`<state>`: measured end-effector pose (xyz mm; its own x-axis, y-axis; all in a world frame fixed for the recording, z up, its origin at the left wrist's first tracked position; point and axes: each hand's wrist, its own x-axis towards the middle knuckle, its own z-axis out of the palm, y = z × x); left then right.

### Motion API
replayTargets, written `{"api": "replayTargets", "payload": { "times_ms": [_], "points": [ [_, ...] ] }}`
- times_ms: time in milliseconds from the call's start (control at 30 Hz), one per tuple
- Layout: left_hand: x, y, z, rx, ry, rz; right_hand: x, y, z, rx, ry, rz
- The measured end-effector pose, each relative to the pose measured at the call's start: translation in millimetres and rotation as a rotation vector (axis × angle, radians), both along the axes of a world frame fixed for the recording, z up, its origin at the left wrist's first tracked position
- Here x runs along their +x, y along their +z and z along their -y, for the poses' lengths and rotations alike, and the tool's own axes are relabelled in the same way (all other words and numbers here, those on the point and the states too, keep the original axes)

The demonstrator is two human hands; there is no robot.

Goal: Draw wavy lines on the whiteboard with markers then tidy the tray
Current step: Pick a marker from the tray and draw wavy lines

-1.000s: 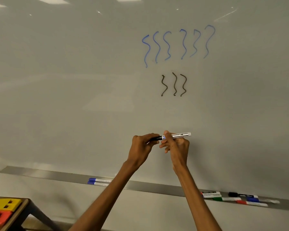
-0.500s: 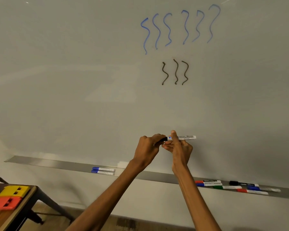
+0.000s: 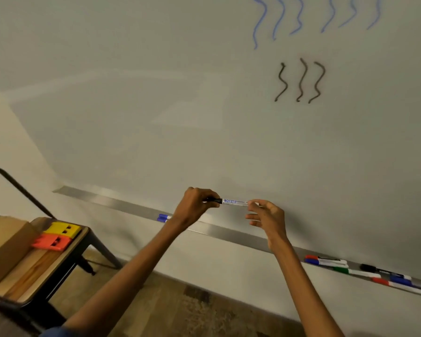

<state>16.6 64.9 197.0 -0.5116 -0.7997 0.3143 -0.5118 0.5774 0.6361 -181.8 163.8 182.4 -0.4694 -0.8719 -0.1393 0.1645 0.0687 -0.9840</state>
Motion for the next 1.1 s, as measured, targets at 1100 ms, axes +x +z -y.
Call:
{"api": "replayTargets", "payload": {
  "times_ms": [1100],
  "points": [
    [156.2, -227.2, 195.6, 0.030, 0.156, 0.395, 216.5, -233.6, 219.8, 0.284, -0.443, -0.366]
  ]
}}
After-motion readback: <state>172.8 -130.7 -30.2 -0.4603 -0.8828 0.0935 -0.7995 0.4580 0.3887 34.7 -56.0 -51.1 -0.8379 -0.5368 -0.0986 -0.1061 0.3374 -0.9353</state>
